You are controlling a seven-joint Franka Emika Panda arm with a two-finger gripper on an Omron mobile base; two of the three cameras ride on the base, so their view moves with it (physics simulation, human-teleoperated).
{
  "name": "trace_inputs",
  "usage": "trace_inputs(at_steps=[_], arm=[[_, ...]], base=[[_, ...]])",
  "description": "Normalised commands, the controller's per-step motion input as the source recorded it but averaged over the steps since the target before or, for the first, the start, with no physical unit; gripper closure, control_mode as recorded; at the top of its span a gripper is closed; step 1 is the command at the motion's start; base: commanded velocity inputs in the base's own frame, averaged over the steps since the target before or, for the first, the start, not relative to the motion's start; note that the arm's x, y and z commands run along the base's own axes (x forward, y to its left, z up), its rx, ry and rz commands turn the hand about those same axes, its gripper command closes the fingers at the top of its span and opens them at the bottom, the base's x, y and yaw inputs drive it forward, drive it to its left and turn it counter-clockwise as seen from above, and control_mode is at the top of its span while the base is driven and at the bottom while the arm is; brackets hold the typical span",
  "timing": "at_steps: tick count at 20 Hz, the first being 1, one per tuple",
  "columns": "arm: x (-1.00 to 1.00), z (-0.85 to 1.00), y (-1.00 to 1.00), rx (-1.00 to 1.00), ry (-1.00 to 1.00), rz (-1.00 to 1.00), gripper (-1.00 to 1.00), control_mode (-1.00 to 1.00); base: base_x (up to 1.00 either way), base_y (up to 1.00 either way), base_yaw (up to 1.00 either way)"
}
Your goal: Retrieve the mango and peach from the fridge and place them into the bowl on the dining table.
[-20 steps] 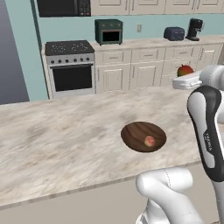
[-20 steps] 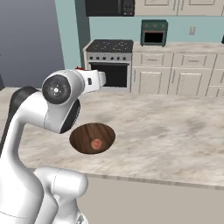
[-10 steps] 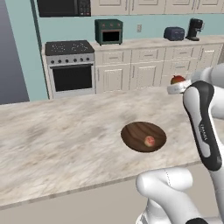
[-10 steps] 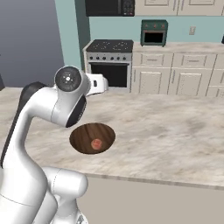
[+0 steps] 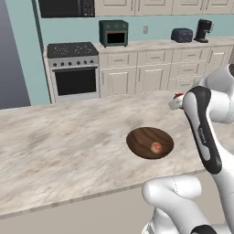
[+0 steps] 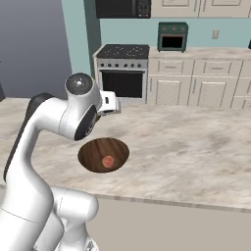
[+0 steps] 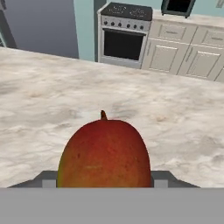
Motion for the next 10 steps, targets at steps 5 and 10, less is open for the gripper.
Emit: trace_inputs(at_steps=[5,10], arm=[[0.06,-0.55,0.15,-0.05,0.12,0.00,1.00,-1.00],[0.06,-0.53,0.14,-0.04,0.13,0.00,1.00,-1.00]], base=[[0.00,0.00,0.00],[0.00,0.00,0.00]])
